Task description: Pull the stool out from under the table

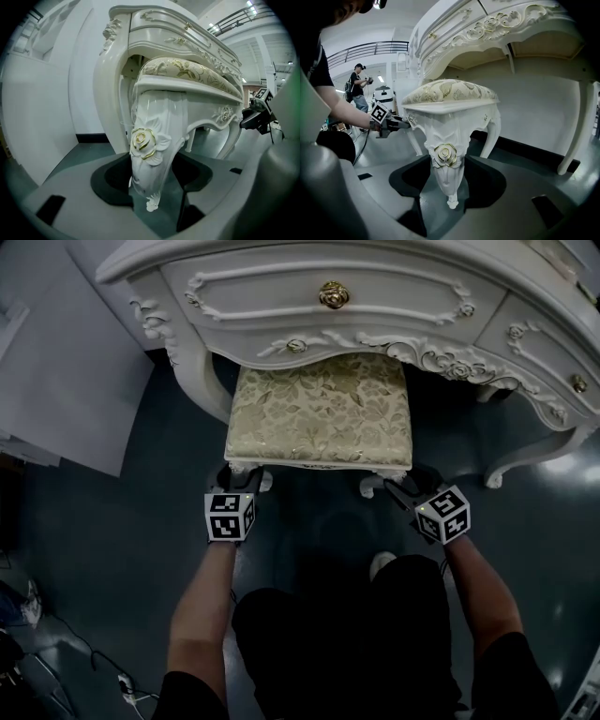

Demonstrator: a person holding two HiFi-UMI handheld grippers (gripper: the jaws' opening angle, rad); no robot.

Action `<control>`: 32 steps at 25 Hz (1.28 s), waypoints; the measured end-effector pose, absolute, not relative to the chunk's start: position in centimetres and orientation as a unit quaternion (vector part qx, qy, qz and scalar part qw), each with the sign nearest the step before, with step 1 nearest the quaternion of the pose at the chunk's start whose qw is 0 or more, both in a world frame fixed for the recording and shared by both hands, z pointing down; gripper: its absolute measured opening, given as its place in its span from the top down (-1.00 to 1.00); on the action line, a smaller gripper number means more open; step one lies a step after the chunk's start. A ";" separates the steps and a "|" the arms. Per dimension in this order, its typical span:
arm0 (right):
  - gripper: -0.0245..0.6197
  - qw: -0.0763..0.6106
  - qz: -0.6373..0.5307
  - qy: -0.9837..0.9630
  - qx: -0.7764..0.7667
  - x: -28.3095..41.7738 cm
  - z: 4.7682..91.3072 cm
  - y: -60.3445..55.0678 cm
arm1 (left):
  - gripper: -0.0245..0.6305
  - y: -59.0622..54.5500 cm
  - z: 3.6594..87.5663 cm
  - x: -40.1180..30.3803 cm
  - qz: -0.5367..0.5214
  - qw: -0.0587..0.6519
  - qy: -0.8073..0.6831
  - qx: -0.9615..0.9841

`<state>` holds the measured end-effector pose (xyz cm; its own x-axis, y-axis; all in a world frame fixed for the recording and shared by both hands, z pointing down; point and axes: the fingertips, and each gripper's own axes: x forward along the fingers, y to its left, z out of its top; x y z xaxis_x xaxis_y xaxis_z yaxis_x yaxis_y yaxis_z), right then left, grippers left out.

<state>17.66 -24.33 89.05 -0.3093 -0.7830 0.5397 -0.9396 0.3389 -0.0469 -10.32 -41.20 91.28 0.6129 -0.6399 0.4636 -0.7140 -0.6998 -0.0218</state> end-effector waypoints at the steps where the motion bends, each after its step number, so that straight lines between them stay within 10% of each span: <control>1: 0.16 0.219 0.181 -0.790 0.544 17.5 89.1 -23.9 | 0.11 -40.7 91.3 -10.5 0.225 0.085 -0.377 0.895; 32: 0.21 0.284 0.186 -0.830 0.443 11.5 88.6 -11.5 | 0.11 -28.6 91.1 -16.2 0.259 0.110 -0.300 0.911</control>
